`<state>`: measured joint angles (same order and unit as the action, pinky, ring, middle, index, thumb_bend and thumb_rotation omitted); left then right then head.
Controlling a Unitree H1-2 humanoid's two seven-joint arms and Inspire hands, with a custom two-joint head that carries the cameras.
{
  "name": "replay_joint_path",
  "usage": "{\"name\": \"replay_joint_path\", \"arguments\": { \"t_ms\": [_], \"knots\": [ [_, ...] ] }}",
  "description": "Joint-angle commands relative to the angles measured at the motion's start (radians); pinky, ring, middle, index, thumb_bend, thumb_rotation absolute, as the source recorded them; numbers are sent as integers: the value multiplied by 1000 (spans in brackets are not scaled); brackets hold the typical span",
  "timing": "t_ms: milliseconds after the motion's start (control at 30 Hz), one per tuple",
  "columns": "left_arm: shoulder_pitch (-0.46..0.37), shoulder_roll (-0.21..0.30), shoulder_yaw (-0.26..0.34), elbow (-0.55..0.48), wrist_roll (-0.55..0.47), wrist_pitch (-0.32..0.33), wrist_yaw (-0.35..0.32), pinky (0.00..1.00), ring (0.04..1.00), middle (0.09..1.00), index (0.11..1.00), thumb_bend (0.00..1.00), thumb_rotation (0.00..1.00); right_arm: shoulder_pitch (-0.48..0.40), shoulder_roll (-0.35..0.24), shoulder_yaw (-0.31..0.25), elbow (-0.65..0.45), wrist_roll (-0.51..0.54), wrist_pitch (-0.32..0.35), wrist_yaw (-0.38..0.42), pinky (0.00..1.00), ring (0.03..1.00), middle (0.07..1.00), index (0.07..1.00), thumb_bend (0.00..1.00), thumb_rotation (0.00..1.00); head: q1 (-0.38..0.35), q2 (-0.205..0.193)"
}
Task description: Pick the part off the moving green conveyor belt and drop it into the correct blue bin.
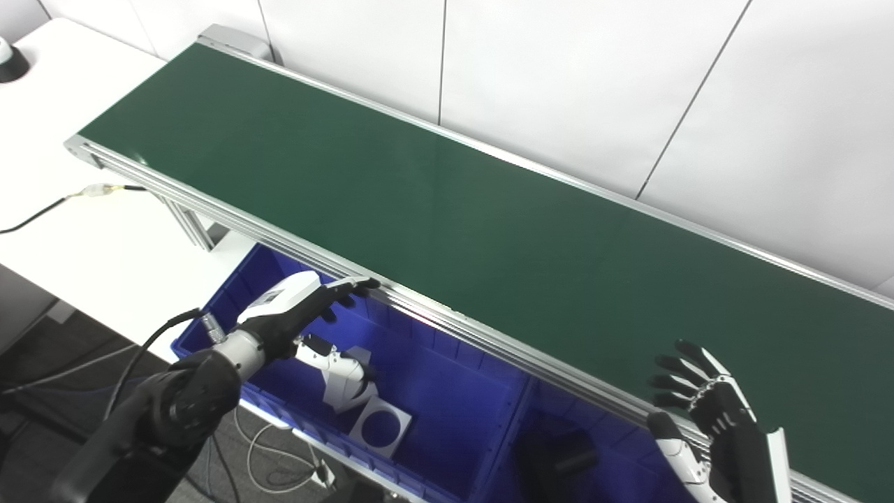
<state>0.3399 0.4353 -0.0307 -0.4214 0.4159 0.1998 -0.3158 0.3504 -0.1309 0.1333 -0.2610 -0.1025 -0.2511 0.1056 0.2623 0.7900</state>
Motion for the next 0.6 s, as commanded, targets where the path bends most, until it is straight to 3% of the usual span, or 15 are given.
{"name": "replay_joint_path", "arguments": {
  "t_ms": [0,100,200,300,467,567],
  "knots": [
    [-3,-14,32,-85,-96,-66,31,610,723,801,816,607,545,-5,4,3,-11,3,-43,0,570,659,739,818,592,529,-12,-8],
    [-2,-57,48,-137,-207,-97,38,593,694,774,791,609,565,-4,5,7,1,1,-53,-1,569,657,738,817,596,525,-40,-24],
    [-26,-102,24,-192,-279,-125,31,594,678,746,773,601,617,-2,6,12,12,-7,-68,-3,570,659,740,817,597,516,-73,-43],
    [-61,-140,-13,-217,-321,-117,17,622,685,737,762,546,583,-1,10,15,21,-18,-79,-10,570,658,740,815,609,522,-94,-56],
    [-105,-182,-83,-182,-324,-132,10,639,705,751,773,540,680,7,20,18,30,-31,-88,-17,584,670,745,814,623,526,-126,-71],
    [-105,-214,-113,-105,-330,-195,24,651,707,750,778,603,768,12,24,19,35,-38,-94,-20,588,674,746,814,623,522,-159,-80]
  ]
}}
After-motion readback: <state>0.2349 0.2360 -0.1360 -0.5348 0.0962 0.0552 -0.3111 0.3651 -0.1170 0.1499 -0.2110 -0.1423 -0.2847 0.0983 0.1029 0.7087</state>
